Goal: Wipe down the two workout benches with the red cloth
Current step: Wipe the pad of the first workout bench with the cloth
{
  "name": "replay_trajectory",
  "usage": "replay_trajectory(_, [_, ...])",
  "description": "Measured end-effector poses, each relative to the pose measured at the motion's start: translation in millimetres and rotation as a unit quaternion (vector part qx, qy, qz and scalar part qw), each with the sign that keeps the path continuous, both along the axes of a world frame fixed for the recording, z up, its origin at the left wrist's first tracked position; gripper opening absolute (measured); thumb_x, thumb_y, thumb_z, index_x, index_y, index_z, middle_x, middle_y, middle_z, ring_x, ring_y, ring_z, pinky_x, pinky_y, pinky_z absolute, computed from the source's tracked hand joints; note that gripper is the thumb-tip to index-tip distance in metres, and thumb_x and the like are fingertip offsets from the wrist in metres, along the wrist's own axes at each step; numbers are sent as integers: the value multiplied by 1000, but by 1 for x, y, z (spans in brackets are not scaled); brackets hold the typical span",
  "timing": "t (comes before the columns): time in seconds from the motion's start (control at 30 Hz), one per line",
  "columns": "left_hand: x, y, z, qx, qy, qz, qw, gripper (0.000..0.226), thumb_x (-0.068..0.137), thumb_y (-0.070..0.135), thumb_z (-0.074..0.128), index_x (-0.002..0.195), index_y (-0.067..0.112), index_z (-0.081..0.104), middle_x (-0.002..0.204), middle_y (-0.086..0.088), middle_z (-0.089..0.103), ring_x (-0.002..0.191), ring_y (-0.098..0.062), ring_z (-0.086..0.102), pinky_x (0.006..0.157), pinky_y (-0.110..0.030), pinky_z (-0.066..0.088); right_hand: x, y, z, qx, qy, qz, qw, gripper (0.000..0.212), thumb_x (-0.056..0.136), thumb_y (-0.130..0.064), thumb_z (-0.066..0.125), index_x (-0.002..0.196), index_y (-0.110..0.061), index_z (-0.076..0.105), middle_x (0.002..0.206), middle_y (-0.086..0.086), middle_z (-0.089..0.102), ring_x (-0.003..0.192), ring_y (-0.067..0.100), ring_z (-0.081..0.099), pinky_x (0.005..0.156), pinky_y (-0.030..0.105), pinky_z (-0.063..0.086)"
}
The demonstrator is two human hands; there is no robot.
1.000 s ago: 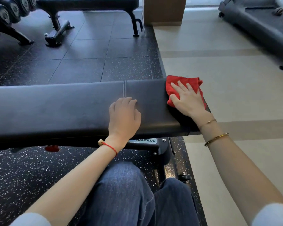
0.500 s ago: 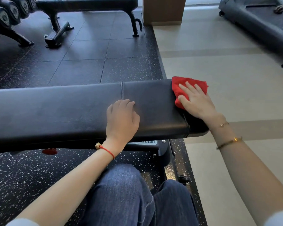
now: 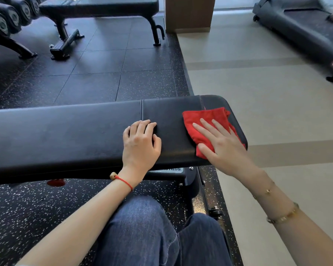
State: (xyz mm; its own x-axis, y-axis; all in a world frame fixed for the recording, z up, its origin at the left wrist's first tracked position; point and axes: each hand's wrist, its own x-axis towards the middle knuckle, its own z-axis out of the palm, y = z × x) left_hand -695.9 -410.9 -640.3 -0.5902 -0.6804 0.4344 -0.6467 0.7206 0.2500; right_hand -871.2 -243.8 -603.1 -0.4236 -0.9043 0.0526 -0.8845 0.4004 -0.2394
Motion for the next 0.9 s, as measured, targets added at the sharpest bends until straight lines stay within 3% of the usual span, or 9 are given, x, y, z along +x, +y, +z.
replay_trajectory(0.1, [0,1,0,1,0,0,1000,36,92,22,49,125,14,64,131,-4,62,126,-25,52,109,-47,38,-13,6,-1,8,-12,-44,999,59,91,-53,26,150,-48,22,161,-17,16,149,12,11,119,39,10])
replay_trajectory(0.3, [0,2,2,1,1,-2,1000,37,93,22,47,124,13,64,130,-5,63,126,-26,53,109,-49,39,-62,-71,4,57,-27,-120,991,55,99,-48,28,152,-41,20,163,-9,11,150,22,9,120,45,3])
replay_trajectory(0.47, [0,2,2,9,6,3,1000,37,93,22,48,125,14,63,132,-3,62,128,-24,52,110,-47,37,-27,-96,5,52,3,-38,998,54,98,-46,29,152,-41,22,163,-7,15,150,24,12,121,45,3])
replay_trajectory(0.63, [2,1,2,18,15,1,1000,38,92,22,49,125,12,64,133,-4,62,129,-24,51,112,-46,36,22,-34,0,7,22,74,997,56,94,-47,34,150,-43,27,159,-13,25,148,18,18,121,40,9])
replay_trajectory(0.77, [2,1,3,19,13,0,1000,38,92,22,48,126,12,63,133,-5,61,130,-25,49,112,-45,36,4,2,0,4,-11,9,1000,61,87,-51,31,148,-48,27,159,-20,22,148,11,16,119,41,13])
replay_trajectory(0.9, [1,2,3,17,4,1,1000,39,93,24,45,126,12,62,132,-4,61,129,-25,49,111,-46,36,-32,-21,0,6,-21,-57,998,55,94,-49,30,149,-44,28,160,-14,20,149,14,14,119,39,10])
